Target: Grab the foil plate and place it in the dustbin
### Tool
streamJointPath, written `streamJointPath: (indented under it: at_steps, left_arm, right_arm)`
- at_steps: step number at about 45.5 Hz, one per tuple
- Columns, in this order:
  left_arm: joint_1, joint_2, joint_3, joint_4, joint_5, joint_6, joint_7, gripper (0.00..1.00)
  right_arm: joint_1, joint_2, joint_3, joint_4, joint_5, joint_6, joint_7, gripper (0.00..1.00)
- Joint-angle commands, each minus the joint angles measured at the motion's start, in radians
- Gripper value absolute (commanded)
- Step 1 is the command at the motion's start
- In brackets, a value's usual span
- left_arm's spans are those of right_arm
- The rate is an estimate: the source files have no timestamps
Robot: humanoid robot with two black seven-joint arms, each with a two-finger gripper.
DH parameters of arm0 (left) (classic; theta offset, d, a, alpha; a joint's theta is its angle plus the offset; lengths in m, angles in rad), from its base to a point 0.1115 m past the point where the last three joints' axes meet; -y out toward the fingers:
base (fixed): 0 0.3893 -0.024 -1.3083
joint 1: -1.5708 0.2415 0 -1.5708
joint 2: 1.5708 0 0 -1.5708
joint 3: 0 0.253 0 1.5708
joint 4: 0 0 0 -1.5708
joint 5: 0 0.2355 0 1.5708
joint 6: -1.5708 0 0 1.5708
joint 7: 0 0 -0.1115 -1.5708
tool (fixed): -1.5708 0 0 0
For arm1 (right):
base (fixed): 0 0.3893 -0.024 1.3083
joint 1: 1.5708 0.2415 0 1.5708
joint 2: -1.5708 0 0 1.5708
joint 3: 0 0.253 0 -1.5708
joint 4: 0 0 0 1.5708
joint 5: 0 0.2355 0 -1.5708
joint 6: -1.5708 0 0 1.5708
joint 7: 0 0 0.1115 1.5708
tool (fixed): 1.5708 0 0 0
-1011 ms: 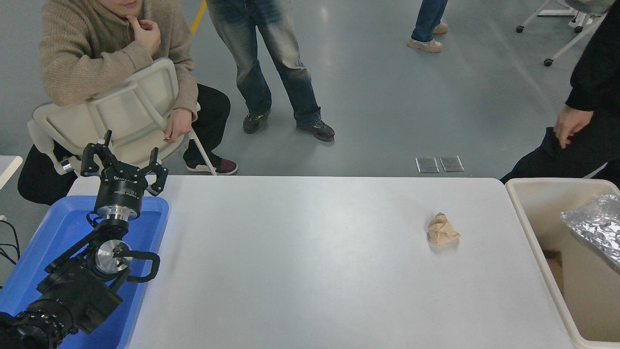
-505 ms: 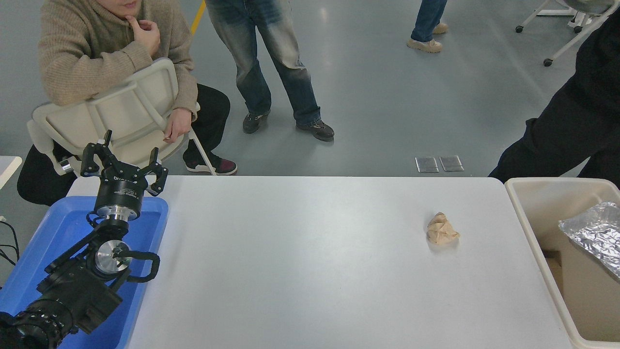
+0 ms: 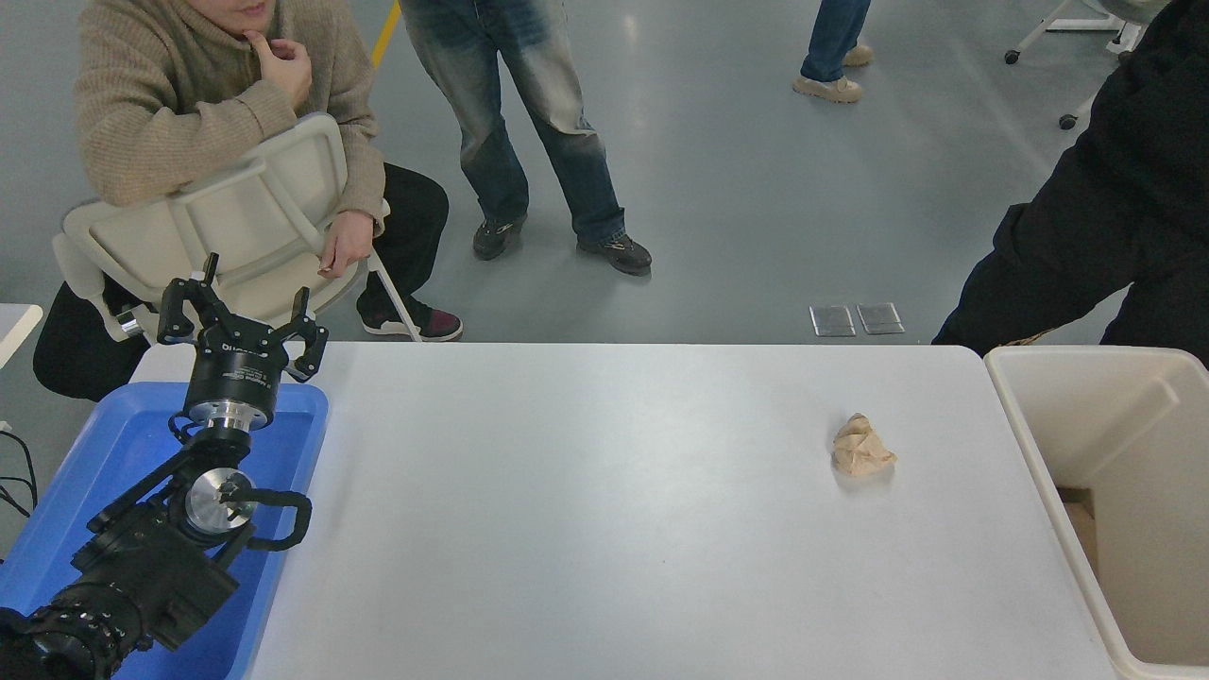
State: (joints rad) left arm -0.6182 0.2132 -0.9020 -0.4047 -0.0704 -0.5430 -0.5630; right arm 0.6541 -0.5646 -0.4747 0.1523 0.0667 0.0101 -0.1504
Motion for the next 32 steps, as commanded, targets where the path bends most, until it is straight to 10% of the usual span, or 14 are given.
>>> streamJointPath:
  at_steps: [1, 18, 32]
  left_arm:
    - [0.000, 0.000, 0.000, 0.000, 0.000, 0.000, 0.000, 0.99]
    - [0.000, 0.000, 0.000, 0.000, 0.000, 0.000, 0.000, 0.99]
    - [0.000, 0.000, 0.002, 0.000, 0.001, 0.000, 0.000, 0.99]
  right_arm:
    - [0.077, -0.046, -0.074, 0.114, 0.001, -0.007, 0.000, 0.75]
    - [0.403, -0.175, -0.350, 0.490, 0.005, 0.001, 0.003, 1.00]
    - [0.852, -0.245, -0.613, 0.915, 0.001, 0.031, 0.005, 1.00]
